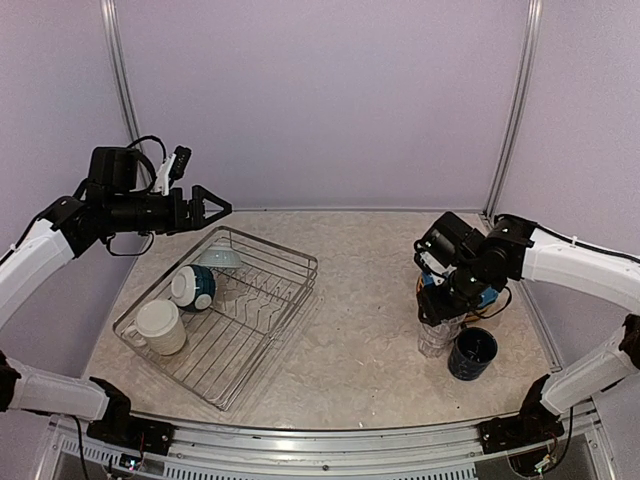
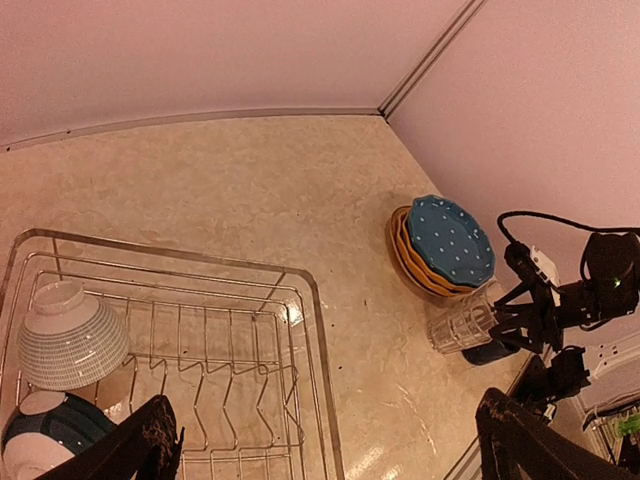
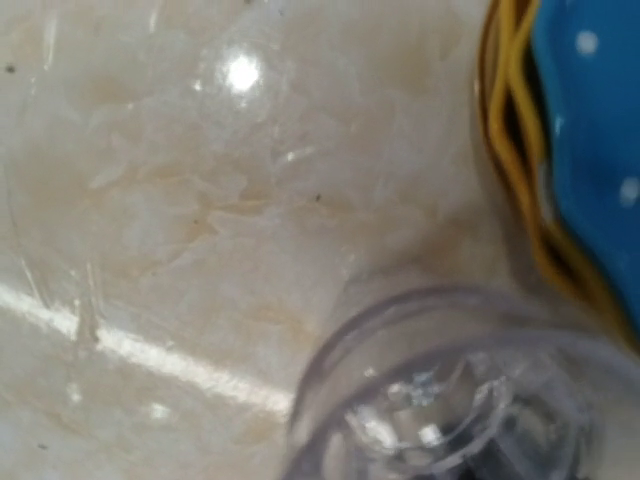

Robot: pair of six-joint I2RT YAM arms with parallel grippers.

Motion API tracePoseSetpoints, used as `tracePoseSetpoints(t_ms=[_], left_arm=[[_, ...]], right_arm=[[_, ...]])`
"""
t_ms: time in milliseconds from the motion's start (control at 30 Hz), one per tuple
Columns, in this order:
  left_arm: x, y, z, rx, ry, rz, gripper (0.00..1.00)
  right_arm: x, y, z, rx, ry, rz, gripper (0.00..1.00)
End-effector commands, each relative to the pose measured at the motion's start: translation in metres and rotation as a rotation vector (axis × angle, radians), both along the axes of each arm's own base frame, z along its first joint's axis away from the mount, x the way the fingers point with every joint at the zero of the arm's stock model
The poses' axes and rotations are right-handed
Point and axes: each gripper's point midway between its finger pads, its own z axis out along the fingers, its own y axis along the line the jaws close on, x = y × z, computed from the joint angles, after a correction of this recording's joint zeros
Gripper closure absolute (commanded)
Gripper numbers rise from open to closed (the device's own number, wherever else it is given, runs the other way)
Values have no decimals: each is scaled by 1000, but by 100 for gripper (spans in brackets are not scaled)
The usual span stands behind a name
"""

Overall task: Unload the mixed dishes from the dish rack
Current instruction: Place the cup on the cup, then grab the bowl from the dish rack.

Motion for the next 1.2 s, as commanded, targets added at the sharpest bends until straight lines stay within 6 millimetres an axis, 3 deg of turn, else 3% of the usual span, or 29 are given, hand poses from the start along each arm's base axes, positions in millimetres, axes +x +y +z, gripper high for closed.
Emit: tracePoseSetpoints(t_ms=[0,67,167,333,433,533,667,800,900,1033,1167], left_arm=[[7,7,-9,21,45,58,1],[6,6,-18,46,85,105,1],[1,12,-37,70,189,201,1],[-18,27,-66,91,323,309,1],[-25,34,-74,100,354,327,1],[-22,33,-70,78,378,313,1],[-5,27,-71,95,404,299,1],[27,34,-90,134,520,419,1],[51,34,-91,96,581,510,1],[81,19,-99,-17,687,607,1],[107,3,-94,-87,715,651,2]], right_arm=[[26,1,52,67,-244,23,28],[45,8,81,136,-374,43,20],[69,32,109,242,-464,117,18],[99,56,107,219,-463,132,15],[99,67,101,289,-445,115,14],[94,67,94,363,-445,77,12],[86,59,86,370,-443,56,10],[82,45,80,311,-444,45,9],[79,41,83,311,-456,45,9],[76,38,89,329,-476,39,8],[71,33,94,353,-493,28,8]])
